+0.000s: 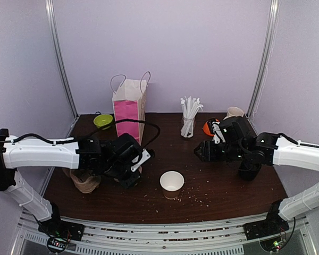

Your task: Pack the takeout coffee

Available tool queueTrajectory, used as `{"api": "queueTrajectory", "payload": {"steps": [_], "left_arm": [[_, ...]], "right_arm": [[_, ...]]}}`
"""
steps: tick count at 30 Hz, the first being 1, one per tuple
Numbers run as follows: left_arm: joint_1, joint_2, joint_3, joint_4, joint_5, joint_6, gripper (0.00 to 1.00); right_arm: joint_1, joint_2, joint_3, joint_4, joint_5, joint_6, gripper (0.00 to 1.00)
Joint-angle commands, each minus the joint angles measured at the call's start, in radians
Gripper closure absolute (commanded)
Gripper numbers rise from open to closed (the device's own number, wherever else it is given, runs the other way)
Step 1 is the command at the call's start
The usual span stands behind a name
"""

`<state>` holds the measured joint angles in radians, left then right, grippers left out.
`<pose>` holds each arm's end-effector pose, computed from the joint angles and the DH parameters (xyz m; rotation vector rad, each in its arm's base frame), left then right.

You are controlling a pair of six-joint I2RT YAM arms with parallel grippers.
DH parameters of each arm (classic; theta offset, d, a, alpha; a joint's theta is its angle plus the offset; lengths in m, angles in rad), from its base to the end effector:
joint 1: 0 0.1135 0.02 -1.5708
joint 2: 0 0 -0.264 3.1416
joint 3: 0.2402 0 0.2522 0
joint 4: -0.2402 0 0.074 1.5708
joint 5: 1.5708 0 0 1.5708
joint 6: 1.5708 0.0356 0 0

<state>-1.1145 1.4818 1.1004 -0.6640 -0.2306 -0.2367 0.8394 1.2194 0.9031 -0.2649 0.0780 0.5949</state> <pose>0.1398 -0.2664 0.2470 1.0253 2.3734 -0.2010 0.1838 0.2007 0.2821 -0.2269 2.2344 0.7302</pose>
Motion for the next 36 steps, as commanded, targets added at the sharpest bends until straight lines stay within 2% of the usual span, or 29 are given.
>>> {"api": "queueTrajectory", "payload": {"steps": [1, 8, 15, 16, 18, 22, 24, 25, 30, 36], "left_arm": [[-0.004, 0.005, -0.086, 0.097, -0.022, 0.05, 1.0], [-0.004, 0.02, -0.169, 0.144, -0.023, 0.045, 1.0], [-0.004, 0.012, -0.185, 0.158, -0.007, 0.032, 1.0], [-0.004, 0.007, -0.186, 0.158, -0.005, 0.029, 0.96], [-0.005, -0.003, -0.185, 0.155, -0.003, 0.021, 0.8], [-0.004, -0.028, -0.172, 0.133, -0.011, -0.011, 0.37], [-0.004, -0.039, -0.163, 0.117, -0.021, -0.03, 0.23], [-0.004, -0.048, -0.157, 0.105, -0.033, -0.046, 0.2], [0.026, -0.086, -0.099, 0.053, -0.1, -0.19, 0.18], [0.187, -0.111, -0.066, 0.023, -0.078, -0.387, 0.27]], "right_arm": [[-0.015, -0.014, -0.003, -0.02, 0.039, -0.024, 0.38], [-0.019, -0.017, 0.01, -0.042, 0.042, -0.028, 0.38], [-0.019, 0.002, 0.011, -0.027, 0.018, -0.015, 0.38], [-0.021, 0.005, 0.01, -0.023, 0.015, -0.013, 0.38], [-0.021, 0.01, 0.011, -0.015, 0.009, -0.009, 0.38], [-0.021, 0.023, 0.018, -0.009, -0.005, -0.007, 0.38], [-0.021, 0.027, 0.024, -0.008, -0.008, -0.008, 0.38], [-0.02, 0.029, 0.026, -0.007, -0.01, -0.008, 0.38], [-0.021, 0.042, 0.046, 0.014, -0.012, -0.012, 0.38], [-0.026, 0.112, 0.118, 0.065, -0.021, -0.005, 0.38]]}}
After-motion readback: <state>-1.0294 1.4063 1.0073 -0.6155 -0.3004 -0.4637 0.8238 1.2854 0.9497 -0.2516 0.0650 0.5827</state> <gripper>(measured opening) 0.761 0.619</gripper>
